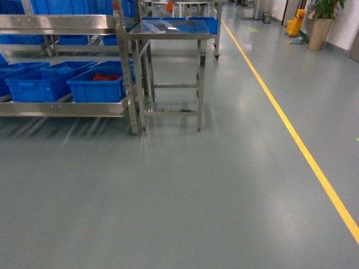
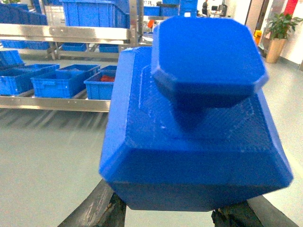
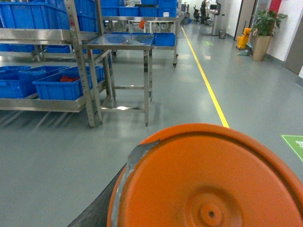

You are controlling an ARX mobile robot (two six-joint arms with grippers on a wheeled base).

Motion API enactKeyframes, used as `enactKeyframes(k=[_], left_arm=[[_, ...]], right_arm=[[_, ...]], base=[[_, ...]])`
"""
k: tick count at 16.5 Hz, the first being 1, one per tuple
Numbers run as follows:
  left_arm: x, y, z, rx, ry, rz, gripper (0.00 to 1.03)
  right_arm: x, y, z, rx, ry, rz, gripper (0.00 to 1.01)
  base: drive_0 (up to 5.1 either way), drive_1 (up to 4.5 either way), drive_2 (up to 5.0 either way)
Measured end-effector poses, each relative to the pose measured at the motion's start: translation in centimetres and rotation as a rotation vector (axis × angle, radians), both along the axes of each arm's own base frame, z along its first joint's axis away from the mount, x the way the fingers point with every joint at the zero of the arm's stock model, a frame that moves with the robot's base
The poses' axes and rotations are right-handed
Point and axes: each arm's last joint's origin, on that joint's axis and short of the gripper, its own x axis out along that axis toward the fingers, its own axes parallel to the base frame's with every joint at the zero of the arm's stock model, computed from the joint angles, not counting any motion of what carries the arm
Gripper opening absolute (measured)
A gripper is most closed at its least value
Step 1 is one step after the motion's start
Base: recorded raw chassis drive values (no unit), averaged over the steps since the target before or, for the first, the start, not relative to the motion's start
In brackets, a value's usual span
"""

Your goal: Sort blue parts and orange caps into right shelf containers

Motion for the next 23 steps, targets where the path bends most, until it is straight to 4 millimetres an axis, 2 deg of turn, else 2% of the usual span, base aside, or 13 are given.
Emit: enactKeyframes(k=[23], left_arm=[[0.0, 0.0, -0.03, 0.0, 0.003, 0.0, 0.4]], right_arm=[[0.0, 0.0, -0.01, 0.0, 0.001, 0.0, 0.43]], base=[[0.0, 4.33, -4.3]])
